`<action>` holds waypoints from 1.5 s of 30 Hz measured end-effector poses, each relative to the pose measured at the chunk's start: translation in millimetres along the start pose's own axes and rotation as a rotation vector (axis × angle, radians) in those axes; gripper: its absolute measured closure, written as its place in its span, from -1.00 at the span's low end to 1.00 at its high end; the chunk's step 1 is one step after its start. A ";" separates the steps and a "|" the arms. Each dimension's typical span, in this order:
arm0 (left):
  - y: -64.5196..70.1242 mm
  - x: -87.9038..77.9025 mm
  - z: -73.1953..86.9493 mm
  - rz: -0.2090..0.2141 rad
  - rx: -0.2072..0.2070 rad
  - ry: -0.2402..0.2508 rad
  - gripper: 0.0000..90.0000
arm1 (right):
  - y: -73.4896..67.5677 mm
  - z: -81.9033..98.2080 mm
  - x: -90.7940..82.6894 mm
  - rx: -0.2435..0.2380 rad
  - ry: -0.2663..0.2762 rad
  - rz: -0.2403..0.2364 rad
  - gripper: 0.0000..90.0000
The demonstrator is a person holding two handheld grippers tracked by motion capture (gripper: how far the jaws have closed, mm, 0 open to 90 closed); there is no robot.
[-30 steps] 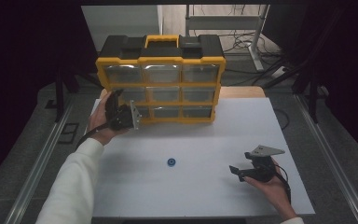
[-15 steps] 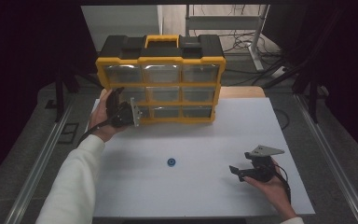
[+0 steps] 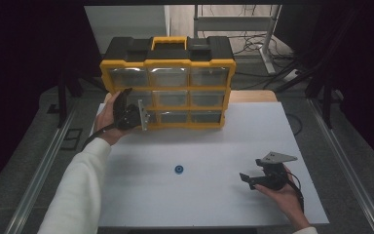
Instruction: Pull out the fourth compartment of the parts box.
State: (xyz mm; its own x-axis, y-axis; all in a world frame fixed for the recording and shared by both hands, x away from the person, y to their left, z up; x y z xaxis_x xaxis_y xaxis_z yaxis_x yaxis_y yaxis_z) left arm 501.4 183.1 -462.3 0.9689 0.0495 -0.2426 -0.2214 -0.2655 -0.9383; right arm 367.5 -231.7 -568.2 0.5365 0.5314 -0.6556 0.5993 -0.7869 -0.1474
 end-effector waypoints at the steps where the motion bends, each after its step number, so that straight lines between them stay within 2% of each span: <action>1: -1.1 0.5 0.6 -0.010 0.014 0.000 -0.50 | 0.1 -0.1 -0.1 0.001 0.000 0.000 -0.71; 7: -2.5 1.3 0.7 -0.031 0.032 0.008 -0.34 | 0.2 -0.4 -0.3 0.001 0.002 0.000 -0.71; 12: -1.0 2.6 -1.6 -0.030 0.031 0.022 -0.23 | 0.3 -0.2 -0.2 0.001 0.001 0.001 -0.71; 14: 0.5 2.8 -2.0 -0.015 0.030 0.021 -0.18 | 0.2 -0.2 -0.1 0.001 0.000 0.001 -0.71; 18: 0.1 3.6 -0.7 -0.013 0.043 0.013 -0.13 | 0.3 -0.6 -0.4 0.002 0.004 -0.003 -0.71; 23: -1.7 3.5 -0.6 -0.015 0.031 0.021 -0.04 | 0.0 -0.3 -0.2 0.001 0.001 -0.003 -0.71; 25: -2.9 2.9 0.6 -0.017 0.046 0.017 0.01 | 0.2 -0.2 -0.1 0.001 0.000 -0.003 -0.71; 30: -4.7 2.4 1.2 -0.028 0.062 0.013 0.14 | 0.1 0.1 0.2 -0.001 -0.002 -0.001 -0.71; 33: -7.0 1.9 1.2 -0.032 0.054 0.012 0.25 | 1.1 -0.7 -0.5 0.002 0.003 0.000 -0.71; 39: -9.2 1.5 1.4 -0.065 0.061 0.001 0.42 | 0.8 -0.3 -0.4 0.000 0.001 0.002 -0.70; 43: -11.3 1.6 1.1 -0.071 0.045 0.002 0.55 | 1.5 -0.7 -0.7 0.002 0.004 0.004 -0.70; 45: -11.3 1.7 1.1 -0.082 0.059 -0.003 0.56 | 1.2 -0.6 -0.7 0.001 0.003 0.003 -0.70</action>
State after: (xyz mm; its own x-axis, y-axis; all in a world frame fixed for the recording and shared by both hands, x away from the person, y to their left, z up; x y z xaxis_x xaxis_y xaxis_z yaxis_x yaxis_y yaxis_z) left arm 505.4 187.3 -452.4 0.9838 0.0715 -0.1647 -0.1473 -0.2034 -0.9680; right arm 368.3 -232.9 -567.5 0.5400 0.5295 -0.6542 0.5968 -0.7890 -0.1460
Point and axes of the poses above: each handheld gripper's, and its own axes: x roughly forward along the jaws, z roughly out of its underside, y roughly to its right, the point moved 10 cm from there along x, roughly forward along the jaws, and after that the axes turned 8 degrees about x, right-handed, at the moved point
